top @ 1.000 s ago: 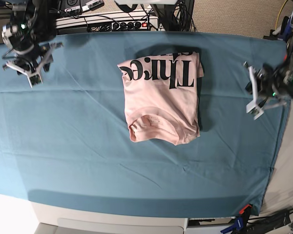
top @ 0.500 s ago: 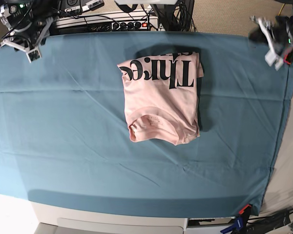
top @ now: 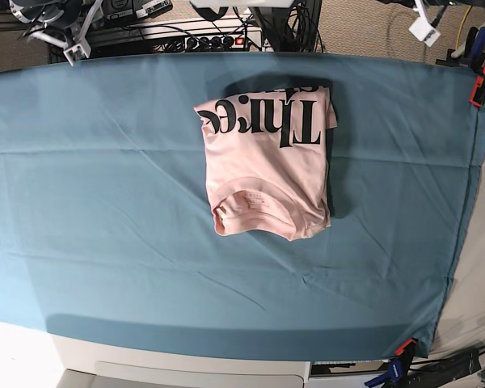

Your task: Fold the T-shirt properly

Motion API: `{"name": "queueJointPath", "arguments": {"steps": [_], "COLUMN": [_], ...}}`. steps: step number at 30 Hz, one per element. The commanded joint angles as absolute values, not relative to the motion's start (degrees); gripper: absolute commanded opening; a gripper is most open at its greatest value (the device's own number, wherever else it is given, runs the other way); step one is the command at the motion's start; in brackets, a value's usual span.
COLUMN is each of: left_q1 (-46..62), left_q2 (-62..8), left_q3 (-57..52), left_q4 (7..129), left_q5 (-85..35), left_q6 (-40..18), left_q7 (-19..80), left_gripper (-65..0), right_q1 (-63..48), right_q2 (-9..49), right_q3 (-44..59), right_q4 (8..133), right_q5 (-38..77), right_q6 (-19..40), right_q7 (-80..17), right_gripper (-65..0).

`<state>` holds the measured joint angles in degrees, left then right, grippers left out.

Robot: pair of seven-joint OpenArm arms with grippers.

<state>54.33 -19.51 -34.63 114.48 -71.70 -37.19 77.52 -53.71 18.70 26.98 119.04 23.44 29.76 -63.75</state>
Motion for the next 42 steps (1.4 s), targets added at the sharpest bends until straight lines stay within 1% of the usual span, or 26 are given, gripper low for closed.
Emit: {"name": "queueJointPath", "arguments": {"steps": [1, 6, 11, 15, 19, 21, 24, 27, 30, 31, 33, 36, 39, 42], "left_q1": [55.2, 55.1, 55.1, 54.5, 50.9, 48.0, 43.5, 39.7, 36.1, 35.0, 32.9, 30.4, 28.5, 27.0], "left_q2": [-19.3, -16.8, -16.8, -16.8, -16.6, -15.3, -12.6, -10.9, -10.8, -10.8, -10.8, -10.8, -10.7, -9.8], "left_q3": [-35.0, -34.5, -29.9, -23.9, -18.1, -15.9, -13.8, -11.4, -7.5, -6.0, -2.8, 1.7, 5.2, 6.9], "left_q4": [114.5, 110.1, 104.4, 99.7, 94.5, 91.6, 87.1, 82.1, 76.7, 75.0, 71.4, 66.3, 61.9, 58.6], "left_q5": [-73.1, -73.1, -71.0, -64.8, -56.1, -50.7, -43.1, -36.2, -29.8, -27.4, -23.1, -17.7, -13.3, -9.3], "left_q6": [-37.6, -37.6, -37.6, -37.6, -37.5, -36.5, -33.8, -31.5, -28.7, -27.3, -22.7, -15.6, -11.0, -7.3], "left_q7": [76.9, 76.3, 75.3, 71.0, 64.2, 60.4, 56.3, 52.0, 46.3, 44.2, 40.9, 36.4, 31.5, 28.5], "left_gripper": [-65.0, -65.0, -65.0, -65.0, -65.0, -65.0, -65.0, -65.0, -65.0, -65.0, -65.0, -65.0, -65.0, -65.0], "right_q1": [-54.0, -50.0, -43.9, -40.1, -36.4, -34.3, -30.9, -27.2, -23.3, -22.0, -19.3, -15.4, -12.9, -11.7], "right_q2": [19.2, 18.7, 18.7, 18.7, 18.7, 18.7, 18.5, 18.6, 18.6, 18.6, 18.4, 16.7, 14.1, 11.7], "right_q3": [27.4, 27.4, 27.4, 27.3, 27.3, 27.3, 27.2, 26.0, 23.2, 22.0, 19.4, 17.6, 17.6, 17.6], "right_q4": [117.4, 102.4, 88.5, 79.8, 72.1, 67.9, 61.3, 54.2, 46.4, 43.7, 38.3, 32.1, 28.3, 27.3], "right_q5": [24.6, 27.5, 36.4, 42.8, 43.3, 43.3, 42.8, 38.9, 33.5, 31.4, 28.0, 22.9, 19.5, 16.2], "right_q6": [30.0, 32.2, 36.6, 38.8, 39.4, 39.4, 39.5, 39.6, 39.2, 39.0, 38.4, 37.0, 34.0, 28.2], "right_q7": [-63.6, -63.8, -66.1, -66.8, -63.7, -61.2, -59.4, -56.9, -50.3, -46.6, -40.6, -36.8, -33.2, -27.8], "right_gripper": [-40.5, -40.5, -40.5, -40.5, -40.5, -40.5, -40.5, -40.5, -40.5, -40.5, -40.5, -40.5, -40.5, -40.5]}}
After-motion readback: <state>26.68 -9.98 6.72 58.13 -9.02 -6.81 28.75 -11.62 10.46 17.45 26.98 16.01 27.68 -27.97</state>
